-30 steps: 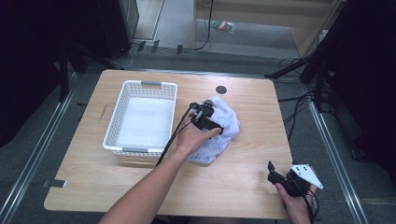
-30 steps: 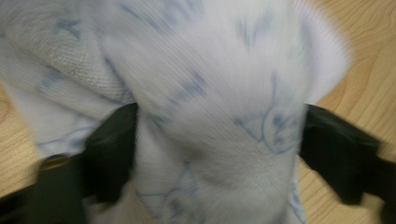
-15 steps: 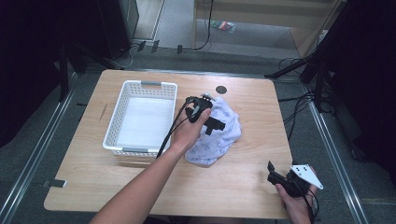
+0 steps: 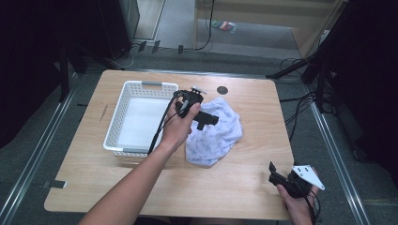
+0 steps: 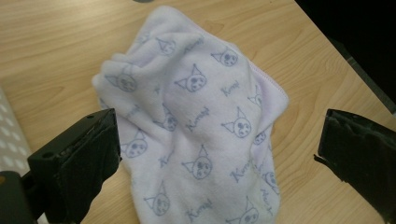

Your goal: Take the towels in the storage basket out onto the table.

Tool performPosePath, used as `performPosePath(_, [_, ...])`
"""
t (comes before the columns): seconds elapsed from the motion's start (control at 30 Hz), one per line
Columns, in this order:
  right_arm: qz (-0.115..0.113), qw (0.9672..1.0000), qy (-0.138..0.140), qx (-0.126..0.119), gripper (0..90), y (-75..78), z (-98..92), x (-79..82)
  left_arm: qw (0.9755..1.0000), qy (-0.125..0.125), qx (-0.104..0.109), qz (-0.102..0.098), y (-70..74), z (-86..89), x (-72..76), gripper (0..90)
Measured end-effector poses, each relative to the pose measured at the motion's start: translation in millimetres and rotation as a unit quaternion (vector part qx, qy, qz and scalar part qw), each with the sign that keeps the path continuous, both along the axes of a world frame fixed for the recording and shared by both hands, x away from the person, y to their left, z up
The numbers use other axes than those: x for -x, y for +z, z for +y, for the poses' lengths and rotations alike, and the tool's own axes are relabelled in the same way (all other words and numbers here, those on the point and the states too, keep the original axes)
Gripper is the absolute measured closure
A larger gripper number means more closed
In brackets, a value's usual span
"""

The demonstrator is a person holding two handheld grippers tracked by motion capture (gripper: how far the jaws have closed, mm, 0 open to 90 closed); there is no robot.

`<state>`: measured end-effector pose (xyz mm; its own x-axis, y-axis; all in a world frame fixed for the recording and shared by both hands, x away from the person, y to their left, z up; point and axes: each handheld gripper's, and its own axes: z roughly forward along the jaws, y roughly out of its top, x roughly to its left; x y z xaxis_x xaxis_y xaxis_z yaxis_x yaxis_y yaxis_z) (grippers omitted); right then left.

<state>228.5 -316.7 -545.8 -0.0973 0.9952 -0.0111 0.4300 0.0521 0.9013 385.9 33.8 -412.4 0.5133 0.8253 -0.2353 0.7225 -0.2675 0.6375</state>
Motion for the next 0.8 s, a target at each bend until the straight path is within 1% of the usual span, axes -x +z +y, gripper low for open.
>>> performPosePath(0.03, [0.0,1.0,0.0,0.0,11.7,0.0,0.0,0.0,1.0,0.0,0.0,0.0,0.0,0.0,0.0,0.0])
performPosePath(0.13, [0.0,1.0,0.0,0.0,11.7,0.0,-0.2,0.1,1.0,0.004,-0.003,-0.002,3.1,8.0,-0.5,0.0])
performPosePath(0.17, [0.0,1.0,-0.001,0.0,11.7,0.1,-0.2,0.1,1.0,0.008,-0.004,-0.004,4.2,10.7,-0.4,0.0])
performPosePath(0.2, [0.0,1.0,-0.001,-0.001,11.7,0.1,-0.1,0.2,0.9999,0.012,-0.002,-0.007,7.0,17.1,-0.3,0.0])
performPosePath(0.23, [0.0,1.0,-0.001,-0.001,11.7,0.1,-0.1,0.2,0.9999,0.012,-0.002,-0.007,7.0,17.1,-0.3,0.0])
performPosePath(0.27, [0.0,1.0,-0.001,0.0,11.7,0.1,-0.3,0.2,0.9998,0.015,-0.001,-0.009,9.6,23.6,-0.5,0.0])
performPosePath(0.3, [0.0,1.0,-0.001,-0.001,11.7,0.1,-0.3,0.2,0.9998,0.015,-0.001,-0.009,9.6,23.6,-0.5,0.0])
performPosePath(0.37, [0.0,1.0,0.0,0.0,11.7,0.1,-0.5,0.1,0.9997,0.021,-0.004,-0.014,11.5,30.1,-0.5,0.0])
performPosePath(0.43, [0.0,1.0,0.0,0.0,11.7,0.0,-0.5,-0.1,0.9995,0.027,0.001,-0.016,12.3,36.7,-1.1,0.0])
performPosePath(0.5, [0.0,1.0,-0.001,0.0,11.7,0.1,-0.4,0.1,0.9993,0.033,0.001,-0.017,11.4,42.7,-2.3,0.0])
performPosePath(0.53, [0.0,1.0,-0.001,-0.001,11.7,0.1,-0.5,0.0,0.9992,0.038,0.004,-0.015,9.3,48.6,-3.1,0.0])
performPosePath(0.57, [0.0,1.0,-0.001,-0.001,11.7,0.1,-0.5,0.0,0.9992,0.038,0.004,-0.015,9.3,48.6,-3.1,0.0])
performPosePath(0.63, [0.0,1.0,-0.001,-0.001,11.7,0.0,-0.5,0.0,0.9989,0.044,0.001,-0.016,6.8,54.0,-2.9,0.0])
performPosePath(0.7, [0.0,1.0,-0.001,-0.001,11.7,0.1,-0.3,0.2,0.9988,0.044,-0.003,-0.019,5.2,60.7,-2.1,0.0])
performPosePath(0.73, [0.001,1.0,0.0,-0.001,11.7,0.1,-0.5,0.1,0.9985,0.05,-0.005,-0.021,3.8,68.2,-1.6,0.0])
performPosePath(0.77, [0.001,1.0,0.0,-0.001,11.7,0.1,-0.5,0.1,0.9985,0.05,-0.005,-0.021,3.8,68.2,-1.6,0.0])
performPosePath(0.8, [0.0,1.0,0.0,-0.001,11.7,0.1,-0.4,0.1,0.9984,0.053,-0.002,-0.021,3.2,72.4,-1.5,0.0])
